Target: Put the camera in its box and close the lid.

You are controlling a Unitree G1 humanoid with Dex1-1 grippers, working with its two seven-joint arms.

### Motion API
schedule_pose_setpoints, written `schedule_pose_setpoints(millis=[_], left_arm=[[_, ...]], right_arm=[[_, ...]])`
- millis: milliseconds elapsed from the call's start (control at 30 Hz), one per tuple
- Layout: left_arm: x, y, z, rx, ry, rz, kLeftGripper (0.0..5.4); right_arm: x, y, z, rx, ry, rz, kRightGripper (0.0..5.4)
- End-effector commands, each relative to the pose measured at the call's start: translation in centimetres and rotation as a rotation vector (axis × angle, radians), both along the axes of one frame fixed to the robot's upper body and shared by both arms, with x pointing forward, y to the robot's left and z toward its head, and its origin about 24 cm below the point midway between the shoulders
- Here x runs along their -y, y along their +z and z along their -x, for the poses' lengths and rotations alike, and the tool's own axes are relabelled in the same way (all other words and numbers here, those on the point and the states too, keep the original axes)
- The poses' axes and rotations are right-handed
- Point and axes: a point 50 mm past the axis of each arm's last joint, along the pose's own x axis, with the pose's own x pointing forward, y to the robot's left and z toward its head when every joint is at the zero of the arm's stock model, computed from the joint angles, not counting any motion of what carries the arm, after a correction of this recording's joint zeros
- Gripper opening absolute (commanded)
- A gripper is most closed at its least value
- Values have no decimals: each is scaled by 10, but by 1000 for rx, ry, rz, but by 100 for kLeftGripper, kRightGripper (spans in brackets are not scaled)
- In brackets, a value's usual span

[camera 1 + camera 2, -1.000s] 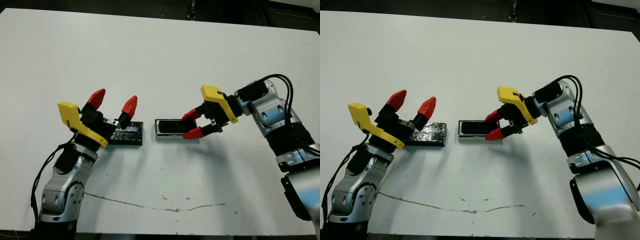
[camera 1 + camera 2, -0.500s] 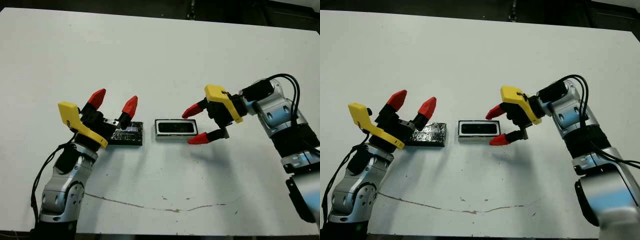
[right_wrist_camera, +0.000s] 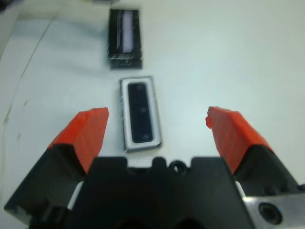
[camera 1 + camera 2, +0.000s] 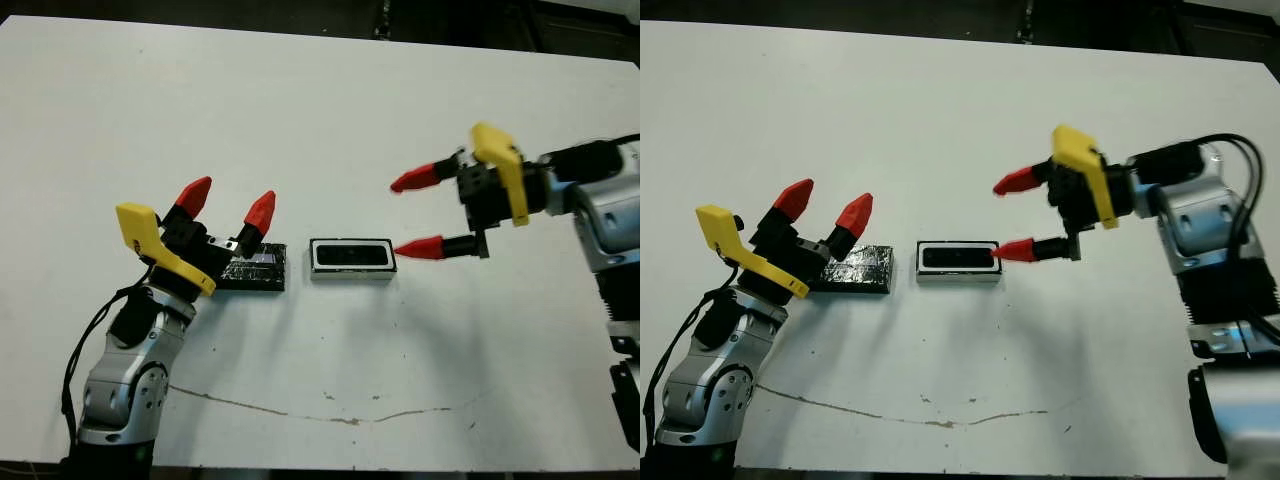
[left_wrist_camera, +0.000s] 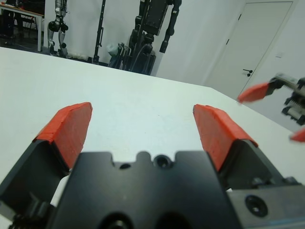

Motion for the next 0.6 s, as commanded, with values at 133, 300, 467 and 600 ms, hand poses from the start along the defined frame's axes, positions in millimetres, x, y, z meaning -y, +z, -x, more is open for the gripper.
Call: schedule_pose_setpoints(millis=[133, 300, 467, 600], left_arm=[[-13, 5, -2, 23, -1, -70, 540], [-34, 24, -9, 87, -69, -186, 540], [-56, 56, -18, 133, -158, -410, 540], [-67, 85, -26, 163, -297, -584, 540]], right_arm=[[20, -28, 50, 123, -390, -301, 485], [28, -58, 88, 153, -607, -419, 419], [33, -76, 106, 187, -705, -518, 339], [33, -77, 106, 242, -758, -530, 282]])
